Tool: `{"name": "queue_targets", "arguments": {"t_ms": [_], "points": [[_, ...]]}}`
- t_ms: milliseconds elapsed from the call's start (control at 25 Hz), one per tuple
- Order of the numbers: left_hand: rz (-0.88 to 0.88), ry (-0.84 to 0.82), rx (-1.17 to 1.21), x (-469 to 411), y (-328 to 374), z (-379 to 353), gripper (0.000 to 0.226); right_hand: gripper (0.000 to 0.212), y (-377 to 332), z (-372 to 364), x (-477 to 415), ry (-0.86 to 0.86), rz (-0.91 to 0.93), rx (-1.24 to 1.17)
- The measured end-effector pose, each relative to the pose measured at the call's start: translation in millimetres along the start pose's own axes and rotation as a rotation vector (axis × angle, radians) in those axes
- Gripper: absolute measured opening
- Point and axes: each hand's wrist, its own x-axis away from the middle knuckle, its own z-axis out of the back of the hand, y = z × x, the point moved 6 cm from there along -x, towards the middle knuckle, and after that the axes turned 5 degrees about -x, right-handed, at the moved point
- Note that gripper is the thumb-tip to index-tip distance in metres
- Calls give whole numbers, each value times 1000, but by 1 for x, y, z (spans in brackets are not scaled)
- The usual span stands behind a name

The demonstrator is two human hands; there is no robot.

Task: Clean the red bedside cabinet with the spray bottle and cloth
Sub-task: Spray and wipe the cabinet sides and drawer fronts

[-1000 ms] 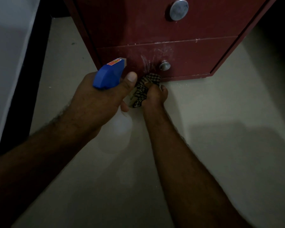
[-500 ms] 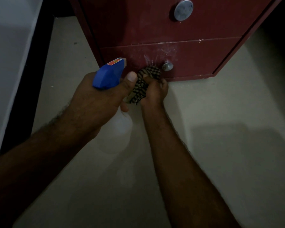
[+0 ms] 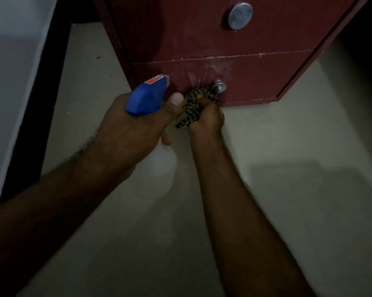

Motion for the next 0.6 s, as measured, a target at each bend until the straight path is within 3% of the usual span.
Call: {"name": "queue_targets", "arguments": {"t_ms": [280, 440, 600], "points": [[13, -10, -21, 3, 0, 1, 22, 37, 6, -7, 7, -20, -66, 49], [27, -3, -20, 7, 0, 8, 28, 32, 9, -15, 11, -74, -88, 38], [27, 19, -19, 8, -2, 15, 39, 32, 25, -2, 12, -9, -111, 114]]}}
